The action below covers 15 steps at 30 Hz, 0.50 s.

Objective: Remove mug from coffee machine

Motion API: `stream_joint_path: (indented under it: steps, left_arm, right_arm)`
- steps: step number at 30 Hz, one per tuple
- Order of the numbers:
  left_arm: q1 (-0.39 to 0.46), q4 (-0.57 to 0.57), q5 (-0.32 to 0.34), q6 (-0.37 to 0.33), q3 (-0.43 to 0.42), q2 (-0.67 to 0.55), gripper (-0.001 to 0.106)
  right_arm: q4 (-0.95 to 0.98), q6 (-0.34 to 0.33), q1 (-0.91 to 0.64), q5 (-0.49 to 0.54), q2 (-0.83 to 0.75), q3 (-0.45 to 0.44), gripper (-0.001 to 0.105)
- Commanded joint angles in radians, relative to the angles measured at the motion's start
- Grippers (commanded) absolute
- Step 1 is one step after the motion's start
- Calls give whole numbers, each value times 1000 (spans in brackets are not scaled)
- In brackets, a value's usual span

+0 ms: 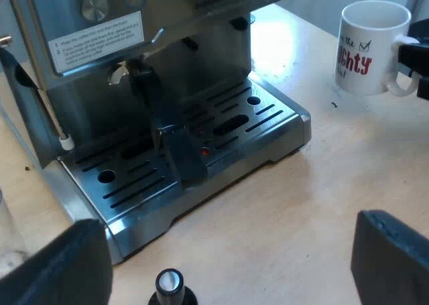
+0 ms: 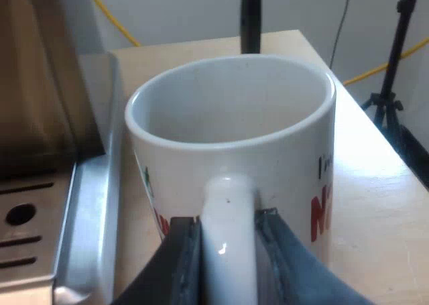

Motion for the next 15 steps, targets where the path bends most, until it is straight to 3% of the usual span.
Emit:
stream_joint_path:
  steps: [1,6,15]
  left_arm:
    - [-5,-34,22,-13,-5,14,79]
    - [-5,-42,24,-13,-5,42,79]
    - [-5,-46,50,-13,-5,80,79]
  right_arm:
    - [-58,-3,-49,-50,-14,-13,0]
    - [-98,-28,-150,-160,15,-13,0]
    - [-265,-28,-218,-187,199,-13,0]
